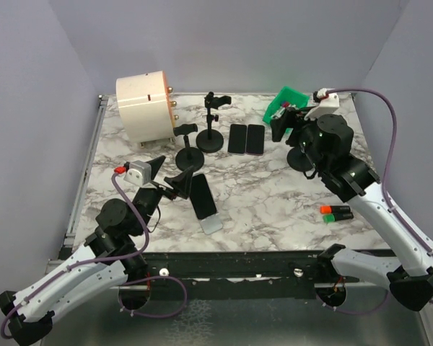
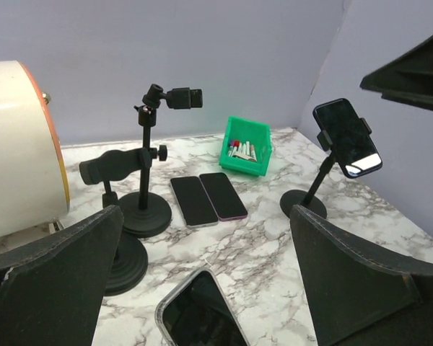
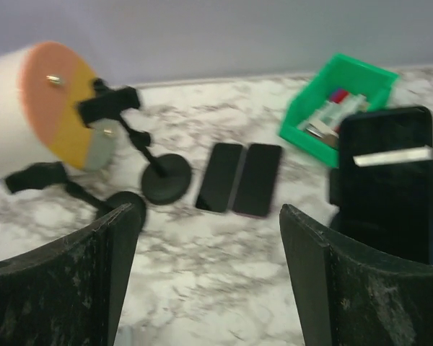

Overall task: Remove the phone from the phone stand
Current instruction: Pick up the phone stand with the phone at the center of the board.

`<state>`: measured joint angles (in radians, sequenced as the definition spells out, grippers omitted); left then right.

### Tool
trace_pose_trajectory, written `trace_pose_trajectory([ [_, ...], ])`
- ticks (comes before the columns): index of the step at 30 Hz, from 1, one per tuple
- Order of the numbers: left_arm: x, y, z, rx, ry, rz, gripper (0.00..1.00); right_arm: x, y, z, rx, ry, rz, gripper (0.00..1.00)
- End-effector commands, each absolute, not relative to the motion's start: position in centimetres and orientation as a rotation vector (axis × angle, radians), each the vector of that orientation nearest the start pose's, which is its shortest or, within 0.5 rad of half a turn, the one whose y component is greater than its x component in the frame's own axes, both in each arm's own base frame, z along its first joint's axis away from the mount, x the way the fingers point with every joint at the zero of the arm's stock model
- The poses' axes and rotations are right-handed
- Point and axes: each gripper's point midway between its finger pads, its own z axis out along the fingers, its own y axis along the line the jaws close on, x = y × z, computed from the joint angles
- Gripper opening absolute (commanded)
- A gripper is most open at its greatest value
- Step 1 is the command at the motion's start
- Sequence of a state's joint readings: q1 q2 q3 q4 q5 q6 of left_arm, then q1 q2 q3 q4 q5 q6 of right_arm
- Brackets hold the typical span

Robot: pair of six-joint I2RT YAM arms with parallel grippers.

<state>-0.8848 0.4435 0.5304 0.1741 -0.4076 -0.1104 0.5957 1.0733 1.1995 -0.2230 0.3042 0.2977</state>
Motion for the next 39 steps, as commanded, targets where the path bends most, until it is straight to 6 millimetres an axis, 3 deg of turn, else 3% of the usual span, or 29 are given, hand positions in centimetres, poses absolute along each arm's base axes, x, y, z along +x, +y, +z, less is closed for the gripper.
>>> trace_pose_trajectory([
  [1, 21.3, -17.0, 32.6, 0.191, 1.352, -0.622, 0.99, 32.3, 7.3, 31.6, 0.165, 1.910, -0.039, 0.84],
  [2, 21.3, -17.1, 32.5, 0.196, 1.352, -0.627, 0.99, 32.5, 5.9, 30.9, 0.213, 1.933, -0.035, 0.84],
  [7, 21.2, -17.4, 32.4, 0.204, 1.356, -0.647, 0.99, 32.2, 2.7, 29.5, 0.357, 1.925, -0.058, 0.84],
  [12, 21.1, -17.7, 32.3, 0.208, 1.362, -0.659, 0.99, 30.7, 1.2, 27.2, 0.475, 1.914, -0.029, 0.84],
  [14, 21.1, -17.8, 32.2, 0.211, 1.366, -0.662, 0.99, 29.7, 0.3, 27.2, 0.509, 1.867, -0.042, 0.84],
  [17, 21.2, -18.1, 32.1, 0.221, 1.372, -0.668, 0.99, 29.8, -0.9, 27.4, 0.534, 1.819, -0.074, 0.84],
  [20, 21.1, -18.5, 32.0, 0.232, 1.378, -0.679, 0.99, 31.1, -0.8, 27.3, 0.565, 1.825, 0.031, 0.84],
  [24, 21.1, -18.7, 31.8, 0.237, 1.384, -0.686, 0.99, 32.6, 0.0, 29.1, 0.539, 1.691, 0.232, 0.85],
  [31, 20.9, -19.0, 31.8, 0.250, 1.378, -0.704, 0.99, 34.3, 0.7, 29.5, 0.518, 1.521, 0.567, 0.86],
  [37, 20.8, -19.5, 31.6, 0.271, 1.385, -0.720, 0.99, 35.2, -0.9, 28.7, 0.573, 1.404, 0.675, 0.86],
  [39, 20.7, -19.5, 31.7, 0.273, 1.383, -0.725, 0.99, 35.7, -0.7, 29.2, 0.532, 1.389, 0.696, 0.86],
])
